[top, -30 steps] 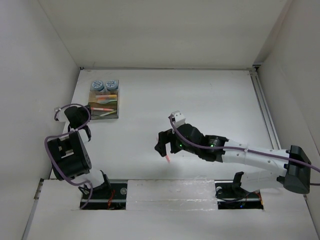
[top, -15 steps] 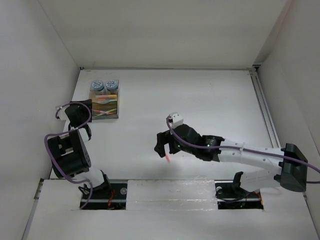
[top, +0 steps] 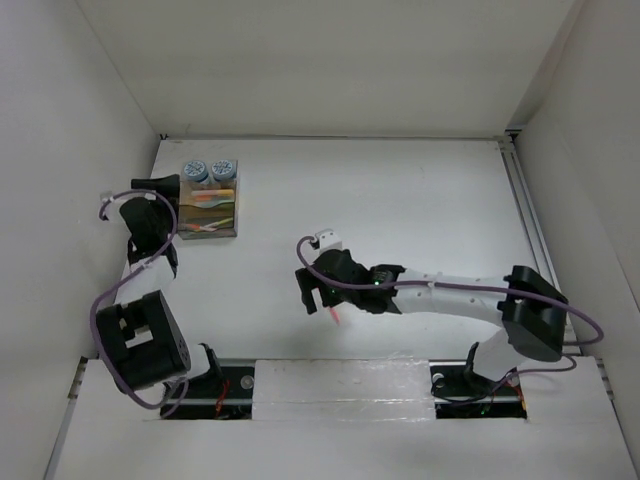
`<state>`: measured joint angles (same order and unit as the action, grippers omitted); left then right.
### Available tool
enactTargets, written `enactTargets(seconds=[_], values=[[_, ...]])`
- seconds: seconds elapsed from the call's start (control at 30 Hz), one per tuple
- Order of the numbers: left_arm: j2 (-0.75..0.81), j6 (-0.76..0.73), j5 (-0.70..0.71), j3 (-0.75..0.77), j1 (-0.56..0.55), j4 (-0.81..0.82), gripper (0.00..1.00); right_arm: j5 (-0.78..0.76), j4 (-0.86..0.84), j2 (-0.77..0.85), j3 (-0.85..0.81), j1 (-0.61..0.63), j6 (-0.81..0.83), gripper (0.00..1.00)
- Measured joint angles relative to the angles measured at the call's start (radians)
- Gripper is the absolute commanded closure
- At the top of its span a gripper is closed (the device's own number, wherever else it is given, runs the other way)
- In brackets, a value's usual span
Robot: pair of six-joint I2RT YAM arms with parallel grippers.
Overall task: Sort the stationery into containers
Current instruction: Place the pen in the storage box, then pick up the pen from the center of the board.
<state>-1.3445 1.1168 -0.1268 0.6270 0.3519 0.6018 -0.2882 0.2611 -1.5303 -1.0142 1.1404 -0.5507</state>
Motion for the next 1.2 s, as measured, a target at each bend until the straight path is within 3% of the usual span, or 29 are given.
enactTargets(seconds=[0.13, 0.23, 0.4, 0.47, 0.6, 0.8, 0.83, 0.87, 1.0, 1.2], values=[[0.082, -0.051, 0.04, 0.152, -0.042, -0.211, 0.0, -0.026, 0.027, -0.097, -0.029, 0.0, -0.004, 0.12], [0.127, -0.118, 0.084, 0.313, -0.114, -0.389, 0.0, -0.045, 0.056, -0.148, -0.04, 0.0, -0.015, 0.25], [0.209, -0.204, 0.024, 0.41, -0.146, -0.526, 0.0, -0.061, 0.077, -0.218, -0.061, 0.0, -0.03, 0.34], [0.242, -0.247, -0.006, 0.399, -0.145, -0.591, 0.0, -0.063, 0.081, -0.236, -0.064, 0.0, -0.032, 0.34], [0.351, -0.327, -0.048, 0.319, -0.143, -0.708, 0.0, -0.072, 0.088, -0.266, -0.069, 0.0, -0.041, 0.46], [0.5, -0.45, -0.086, 0.294, -0.111, -0.828, 0.0, -0.082, 0.089, -0.28, -0.081, 0.0, -0.058, 0.8], [0.513, -0.464, -0.09, 0.287, -0.099, -0.826, 0.0, -0.082, 0.085, -0.283, -0.082, 0.0, -0.061, 0.93], [0.521, -0.474, -0.095, 0.275, -0.089, -0.824, 0.0, -0.082, 0.082, -0.285, -0.083, 0.0, -0.064, 1.0], [0.515, -0.5, -0.168, 0.218, -0.08, -0.82, 0.0, -0.082, 0.079, -0.291, -0.09, 0.0, -0.076, 1.0], [0.43, -0.488, -0.412, 0.056, -0.097, -0.737, 0.0, -0.077, 0.084, -0.282, -0.091, 0.0, -0.076, 1.0]])
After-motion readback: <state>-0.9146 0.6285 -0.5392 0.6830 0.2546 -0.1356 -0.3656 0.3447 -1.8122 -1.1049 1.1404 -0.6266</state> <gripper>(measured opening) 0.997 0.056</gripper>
